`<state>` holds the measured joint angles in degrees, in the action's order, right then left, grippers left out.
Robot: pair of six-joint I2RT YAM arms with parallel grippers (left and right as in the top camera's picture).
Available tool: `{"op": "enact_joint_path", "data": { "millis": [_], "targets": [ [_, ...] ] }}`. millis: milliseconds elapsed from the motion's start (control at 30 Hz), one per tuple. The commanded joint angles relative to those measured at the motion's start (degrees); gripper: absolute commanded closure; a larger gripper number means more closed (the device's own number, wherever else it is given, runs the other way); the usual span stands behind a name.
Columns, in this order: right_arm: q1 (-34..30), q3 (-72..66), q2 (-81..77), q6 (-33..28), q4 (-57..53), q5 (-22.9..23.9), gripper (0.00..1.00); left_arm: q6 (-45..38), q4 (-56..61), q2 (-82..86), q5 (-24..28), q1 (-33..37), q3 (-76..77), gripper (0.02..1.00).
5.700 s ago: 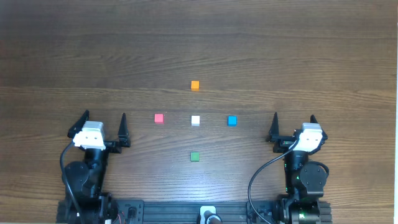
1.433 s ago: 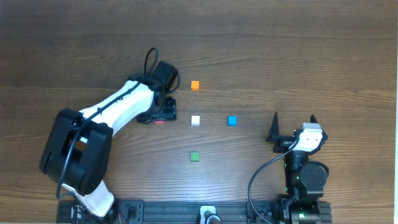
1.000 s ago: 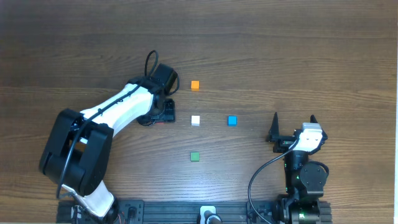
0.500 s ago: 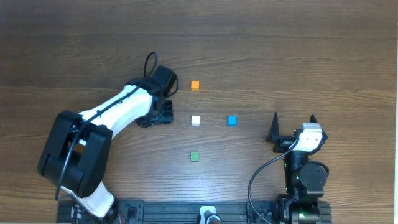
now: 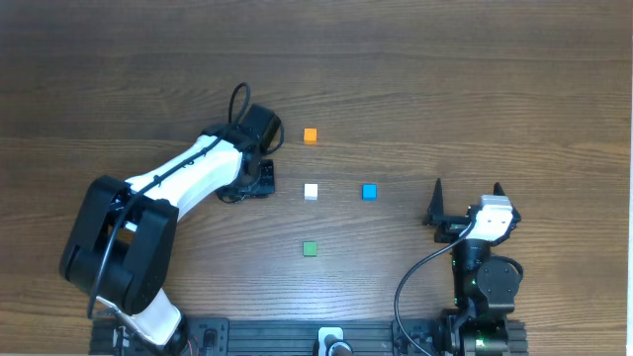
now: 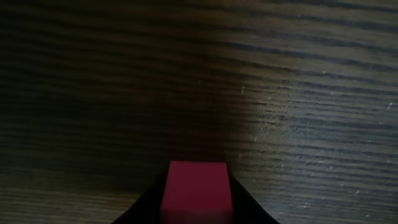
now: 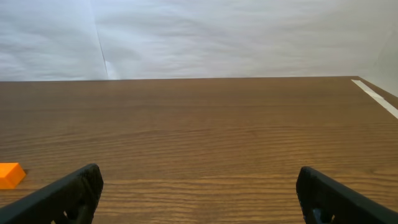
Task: Stack Cubes
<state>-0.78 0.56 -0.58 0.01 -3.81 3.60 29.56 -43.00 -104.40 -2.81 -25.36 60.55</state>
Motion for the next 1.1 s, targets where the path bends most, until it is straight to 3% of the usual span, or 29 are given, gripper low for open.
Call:
{"op": "enact_joint_path", "data": {
  "millis": [33,200,367,600,1100],
  "targets": [
    [-0.31,-0.24,0.04,0.35,-0.11,0.7,0.007,-0.81,0.2,1.46,0.42,0.24,-0.68,0.761],
    [-0.31,-0.24,0.04,0.35,-0.11,0.72,0.007,-0.59,1.68,2.47,2.21,-0.09,-0.68,0.801],
    [-0.31,-0.24,0.04,0.35,-0.11,0.72,0.009,3.13,2.73,5.68,2.32,-2.12,0.13,0.976],
    [-0.31,-0.24,0.04,0.35,-0.11,0.72,0.012,7.45,-4.24,6.58,1.64,-8.09,8.07,0.978],
    [-0.31,-0.24,0.04,0.35,-0.11,0.72,0.009,12.98,-4.66,3.52,1.64,-16.46,12.02,0.98]
  ]
}}
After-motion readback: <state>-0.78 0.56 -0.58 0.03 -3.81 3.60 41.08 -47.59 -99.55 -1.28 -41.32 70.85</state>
